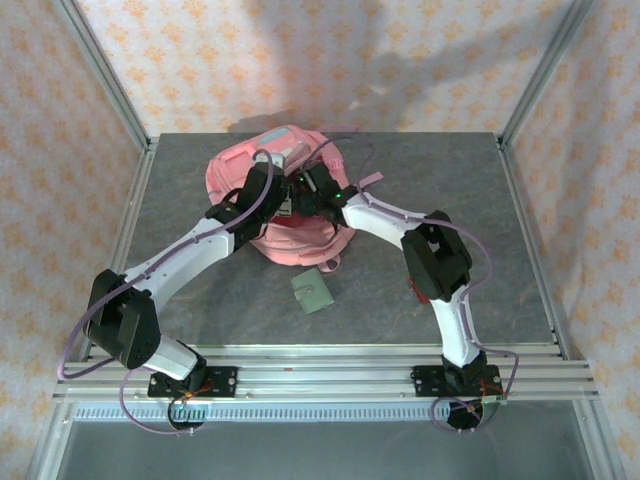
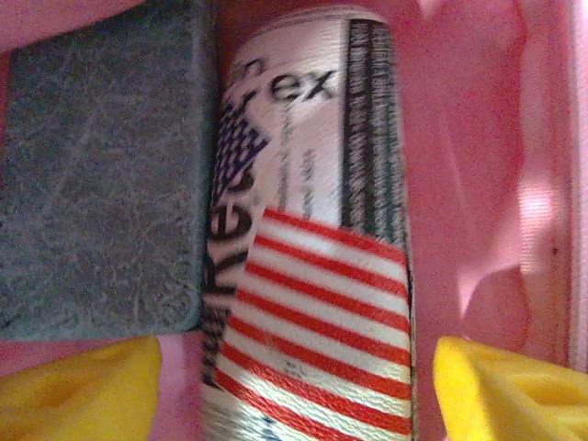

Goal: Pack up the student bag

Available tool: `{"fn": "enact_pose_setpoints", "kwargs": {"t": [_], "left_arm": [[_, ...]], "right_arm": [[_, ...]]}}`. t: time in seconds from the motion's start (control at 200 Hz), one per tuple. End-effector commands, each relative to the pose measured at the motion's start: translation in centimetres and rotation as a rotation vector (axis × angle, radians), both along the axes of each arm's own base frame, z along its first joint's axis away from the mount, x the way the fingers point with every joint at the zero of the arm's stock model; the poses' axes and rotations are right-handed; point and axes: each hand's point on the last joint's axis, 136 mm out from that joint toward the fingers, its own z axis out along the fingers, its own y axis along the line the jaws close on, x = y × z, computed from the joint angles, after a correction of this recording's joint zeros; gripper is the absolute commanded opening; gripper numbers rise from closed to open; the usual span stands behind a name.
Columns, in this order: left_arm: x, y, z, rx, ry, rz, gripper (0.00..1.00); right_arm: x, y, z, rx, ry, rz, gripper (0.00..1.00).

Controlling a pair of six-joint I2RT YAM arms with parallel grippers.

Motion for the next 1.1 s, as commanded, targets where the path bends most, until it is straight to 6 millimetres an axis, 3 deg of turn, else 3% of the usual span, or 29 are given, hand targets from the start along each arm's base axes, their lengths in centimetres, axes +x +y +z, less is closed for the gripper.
{"fn": "enact_pose_setpoints", "kwargs": {"t": [0.0, 0.21, 0.4, 0.46, 0.521, 0.591, 0.741, 0.966, 1.096], "left_arm": [[0.4, -0.8, 5.4, -0.106, -0.122, -0.005, 0.00], [0.3, -0.9, 4.9, -0.104, -0.112, -0.011, 0.00], [0.3, -1.0, 4.7, -0.108, -0.110, -0.015, 0.00], [0.3, -1.0, 4.8, -0.113, -0.111, -0.016, 0.00], [0.3, -1.1, 4.6, -0.116, -0.110, -0.018, 0.00], [0.3, -1.3, 4.6, -0.120, -0.108, -0.022, 0.00], [0.4, -1.3, 4.4, -0.122, -0.104, -0.020, 0.00], [0.4, -1.7, 4.6, -0.136, -0.102, -0.034, 0.00], [0.2, -1.9, 4.4, -0.148, -0.094, -0.044, 0.00]], "right_arm": [[0.6, -1.3, 1.1, -0.012, -0.022, -0.054, 0.79], [-2.6, -2.9, 3.2, 0.095, -0.023, -0.068, 0.81], [-6.1, -4.0, 3.4, 0.213, 0.016, -0.065, 0.80], [-6.8, -3.8, 2.8, 0.243, 0.040, -0.057, 0.68], [-7.1, -3.5, 1.8, 0.264, 0.071, -0.052, 0.44], [-6.9, -3.5, 0.4, 0.276, 0.100, -0.076, 0.19], [-5.6, -3.8, -1.7, 0.289, 0.116, -0.136, 0.10], [-3.3, -3.7, -3.4, 0.279, 0.140, -0.194, 0.12], [-1.3, -3.4, -2.6, 0.338, 0.117, -0.207, 0.14]]}}
